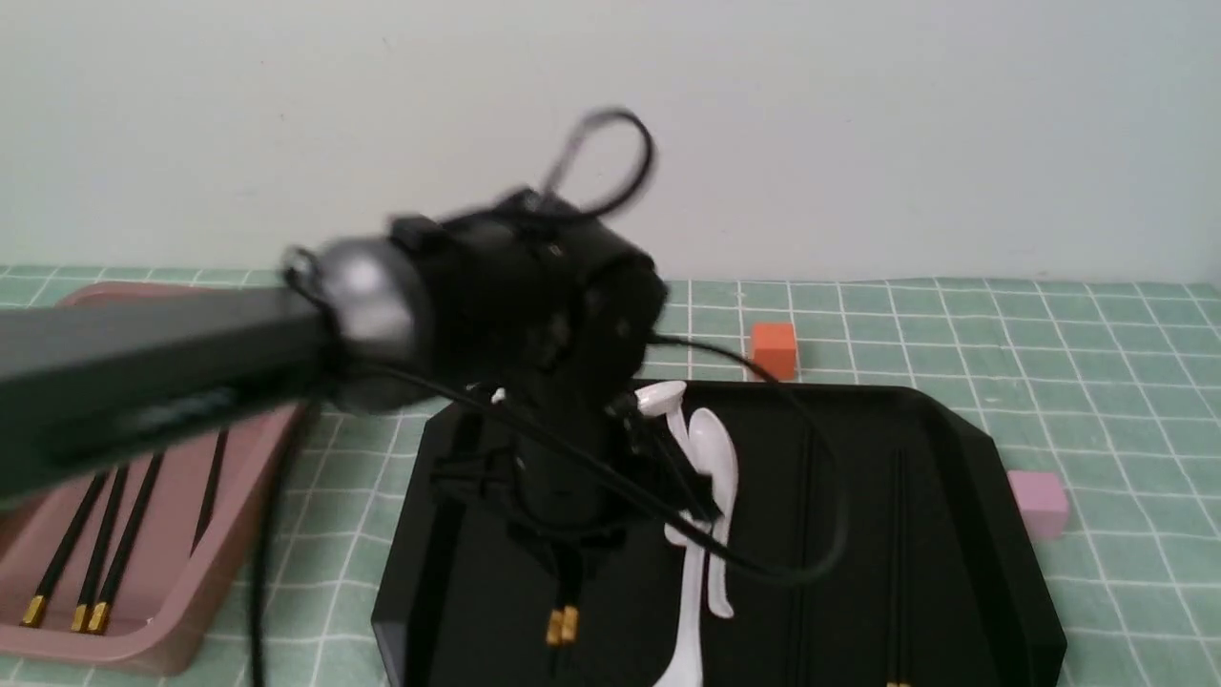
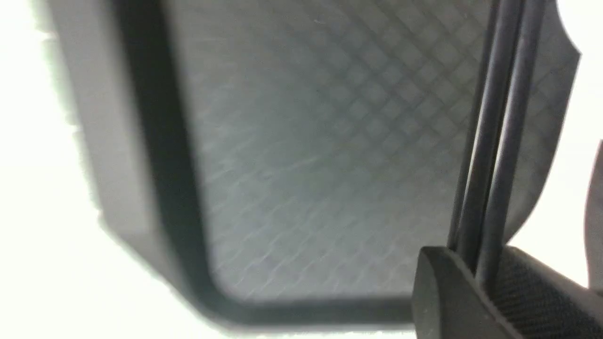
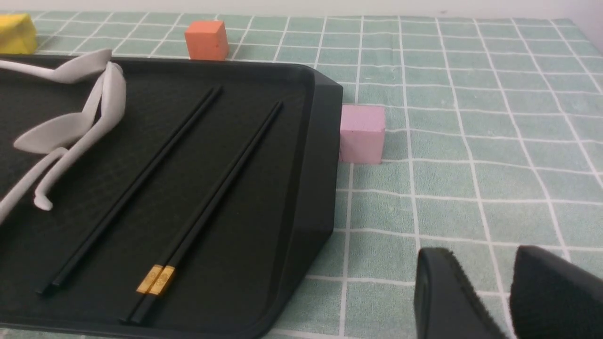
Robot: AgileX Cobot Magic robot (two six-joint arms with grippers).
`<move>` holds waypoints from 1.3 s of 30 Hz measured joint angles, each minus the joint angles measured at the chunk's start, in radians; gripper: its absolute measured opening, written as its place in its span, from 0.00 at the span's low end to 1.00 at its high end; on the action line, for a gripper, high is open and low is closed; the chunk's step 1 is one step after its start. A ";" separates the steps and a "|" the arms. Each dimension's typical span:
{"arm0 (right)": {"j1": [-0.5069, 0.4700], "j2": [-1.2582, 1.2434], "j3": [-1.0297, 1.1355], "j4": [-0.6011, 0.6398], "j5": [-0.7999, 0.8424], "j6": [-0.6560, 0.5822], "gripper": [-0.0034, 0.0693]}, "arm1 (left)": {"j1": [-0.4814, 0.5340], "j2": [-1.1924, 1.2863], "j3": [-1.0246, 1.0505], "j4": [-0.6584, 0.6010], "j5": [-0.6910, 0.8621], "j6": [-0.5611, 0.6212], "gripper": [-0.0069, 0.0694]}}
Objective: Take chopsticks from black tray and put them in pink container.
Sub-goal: 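Reach over to the black tray and grasp a pair of chopsticks with the left gripper, then place the chopsticks into the pink bin with the left gripper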
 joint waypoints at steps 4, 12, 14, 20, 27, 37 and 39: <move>0.000 0.000 0.000 0.000 0.000 0.000 0.38 | 0.059 -0.148 0.001 0.052 0.066 -0.009 0.24; 0.000 0.000 0.000 0.000 0.000 0.000 0.38 | 0.291 -0.312 0.017 0.137 0.142 0.089 0.24; 0.000 0.000 0.000 0.000 0.000 0.000 0.38 | 0.397 -0.316 0.062 0.135 0.143 0.140 0.24; 0.000 0.000 0.000 0.000 0.000 0.000 0.38 | 0.583 -0.270 0.160 0.126 0.003 0.201 0.24; 0.000 0.000 0.000 0.000 0.000 0.000 0.38 | 0.704 -0.159 0.167 0.139 -0.194 0.204 0.24; 0.000 0.000 0.000 0.000 0.000 0.000 0.38 | 0.710 0.017 0.167 0.151 -0.229 0.193 0.25; 0.000 0.000 0.000 0.000 0.000 0.000 0.38 | 0.710 0.023 0.167 0.151 -0.212 0.192 0.30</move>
